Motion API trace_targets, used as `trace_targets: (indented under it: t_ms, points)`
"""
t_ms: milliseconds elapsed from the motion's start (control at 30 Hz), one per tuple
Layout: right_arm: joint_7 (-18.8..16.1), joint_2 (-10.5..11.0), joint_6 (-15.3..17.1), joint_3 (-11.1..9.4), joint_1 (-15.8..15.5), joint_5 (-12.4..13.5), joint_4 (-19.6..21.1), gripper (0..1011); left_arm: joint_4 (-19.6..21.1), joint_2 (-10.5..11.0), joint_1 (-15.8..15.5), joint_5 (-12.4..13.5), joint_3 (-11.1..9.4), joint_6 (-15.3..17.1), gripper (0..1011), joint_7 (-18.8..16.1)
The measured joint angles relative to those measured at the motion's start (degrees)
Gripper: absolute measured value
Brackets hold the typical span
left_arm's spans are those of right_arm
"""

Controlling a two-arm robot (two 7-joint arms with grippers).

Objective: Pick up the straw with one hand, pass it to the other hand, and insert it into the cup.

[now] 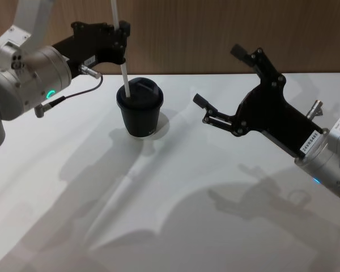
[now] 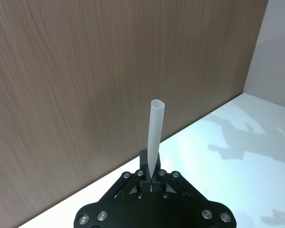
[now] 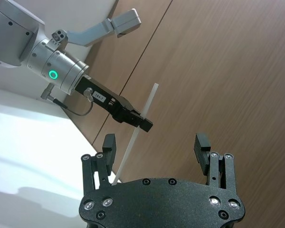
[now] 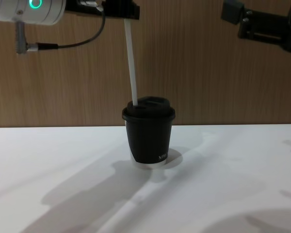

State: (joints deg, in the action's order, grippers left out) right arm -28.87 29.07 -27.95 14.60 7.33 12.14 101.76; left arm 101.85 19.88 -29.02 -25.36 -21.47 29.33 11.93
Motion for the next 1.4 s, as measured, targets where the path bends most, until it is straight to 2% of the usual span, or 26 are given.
trace_targets:
  t_ms: [833,1400]
  points:
    - [0.00,0.00,0.00,0.00,0.00,0.00,0.00,1001,-1.98,-1.56,-0.19,0.95,0.08,-0.68,6,0.72]
    - [0.00,0.00,0.00,0.00,0.00,0.00,0.00,1001,-1.50,-1.64,-0.14,1.28,0.02,-0.82,7,0.89]
